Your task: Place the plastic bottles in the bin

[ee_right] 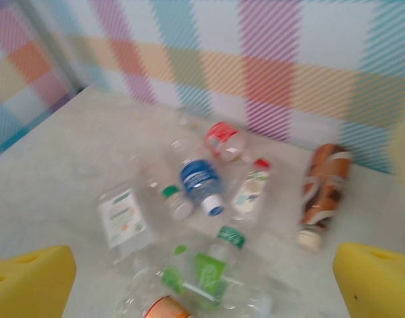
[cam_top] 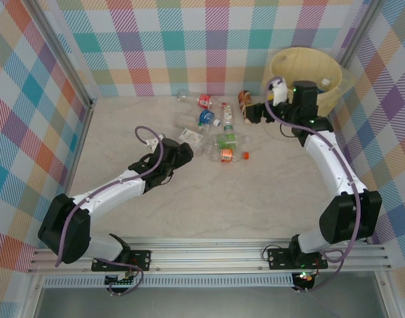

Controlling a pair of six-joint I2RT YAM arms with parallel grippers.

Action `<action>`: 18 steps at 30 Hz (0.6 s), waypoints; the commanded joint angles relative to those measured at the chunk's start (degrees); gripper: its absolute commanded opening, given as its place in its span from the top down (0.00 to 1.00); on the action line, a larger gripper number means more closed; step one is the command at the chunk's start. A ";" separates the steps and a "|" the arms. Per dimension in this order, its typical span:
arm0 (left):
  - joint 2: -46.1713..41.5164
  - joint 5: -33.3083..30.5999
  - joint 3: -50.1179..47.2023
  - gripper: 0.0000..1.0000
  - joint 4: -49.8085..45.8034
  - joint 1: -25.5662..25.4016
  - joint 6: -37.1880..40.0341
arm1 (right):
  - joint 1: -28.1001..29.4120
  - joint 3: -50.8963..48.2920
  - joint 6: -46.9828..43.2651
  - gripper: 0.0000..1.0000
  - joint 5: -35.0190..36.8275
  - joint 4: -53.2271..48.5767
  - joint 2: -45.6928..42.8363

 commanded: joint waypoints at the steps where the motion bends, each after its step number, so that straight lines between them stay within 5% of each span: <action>1: 0.71 -1.58 1.88 0.00 -1.99 0.44 -2.24 | 3.64 -1.31 -13.27 0.00 -8.44 -3.03 0.60; 9: 1.87 -1.89 3.11 0.00 -3.91 0.51 -4.25 | 10.63 1.24 -31.99 0.00 -9.19 -17.96 11.22; 18: 1.43 -2.72 3.25 0.00 -5.38 0.68 -4.75 | 15.51 7.00 -41.09 0.00 5.49 -23.17 23.90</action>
